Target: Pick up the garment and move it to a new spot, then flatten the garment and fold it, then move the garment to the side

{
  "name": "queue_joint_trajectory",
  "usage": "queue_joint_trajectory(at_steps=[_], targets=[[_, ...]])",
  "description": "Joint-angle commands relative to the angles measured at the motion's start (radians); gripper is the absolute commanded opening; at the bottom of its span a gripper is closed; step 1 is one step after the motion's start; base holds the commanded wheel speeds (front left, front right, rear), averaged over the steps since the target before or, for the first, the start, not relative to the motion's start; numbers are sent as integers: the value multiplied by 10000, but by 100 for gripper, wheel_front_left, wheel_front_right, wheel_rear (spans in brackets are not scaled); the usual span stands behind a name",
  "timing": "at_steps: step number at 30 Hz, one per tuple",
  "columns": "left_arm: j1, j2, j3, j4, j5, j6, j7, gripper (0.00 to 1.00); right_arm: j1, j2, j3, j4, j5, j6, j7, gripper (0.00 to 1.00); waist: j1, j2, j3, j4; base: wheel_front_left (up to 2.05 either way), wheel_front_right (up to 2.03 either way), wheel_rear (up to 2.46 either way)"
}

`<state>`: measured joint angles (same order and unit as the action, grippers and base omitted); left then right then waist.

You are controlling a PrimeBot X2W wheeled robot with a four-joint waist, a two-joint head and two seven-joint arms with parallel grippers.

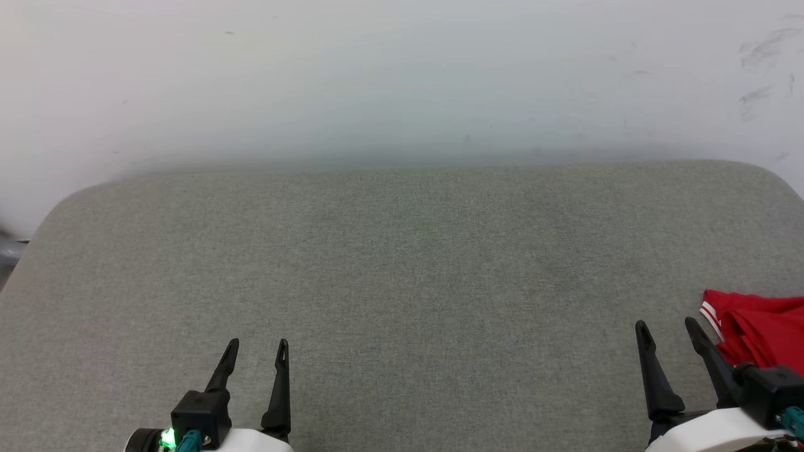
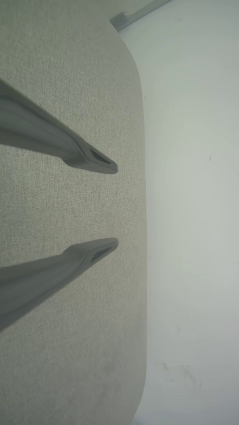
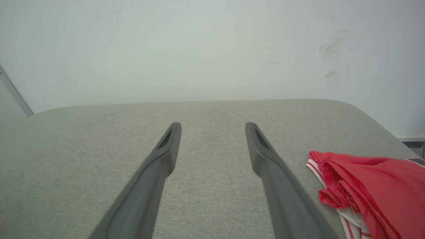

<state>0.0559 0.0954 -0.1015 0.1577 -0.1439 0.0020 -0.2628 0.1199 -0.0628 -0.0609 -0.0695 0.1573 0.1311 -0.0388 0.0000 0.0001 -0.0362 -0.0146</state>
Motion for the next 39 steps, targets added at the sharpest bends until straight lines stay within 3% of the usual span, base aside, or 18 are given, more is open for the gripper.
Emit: queue_joint_trajectory(at_steps=[1, 16, 17, 20, 39], targets=[[-14, -3, -12, 22, 62, -23, -23, 100, 39, 51, 5, -34, 41, -7, 9, 100, 0, -1, 10, 13, 0, 0, 0], [-164, -40, 43, 94, 177, -130, -24, 100, -47, -47, 7, 87, -109, -7, -24, 100, 0, -1, 84, 132, 0, 0, 0], [-57, -38, 44, 82, 176, -113, 0, 0, -11, -10, 12, 79, -86, 0, 8, 0, 0, -1, 85, 135, 0, 0, 0], [32, -77, 65, 304, 117, -116, 30, 0, 33, 12, 27, 308, -29, 0, 37, 0, 0, -1, 86, 145, 0, 0, 0], [-412, -169, 597, 440, -3531, -417, 962, 0, -567, 40, -117, 993, 3576, -1, 409, 0, 0, -1, 133, 145, 0, 0, 0]])
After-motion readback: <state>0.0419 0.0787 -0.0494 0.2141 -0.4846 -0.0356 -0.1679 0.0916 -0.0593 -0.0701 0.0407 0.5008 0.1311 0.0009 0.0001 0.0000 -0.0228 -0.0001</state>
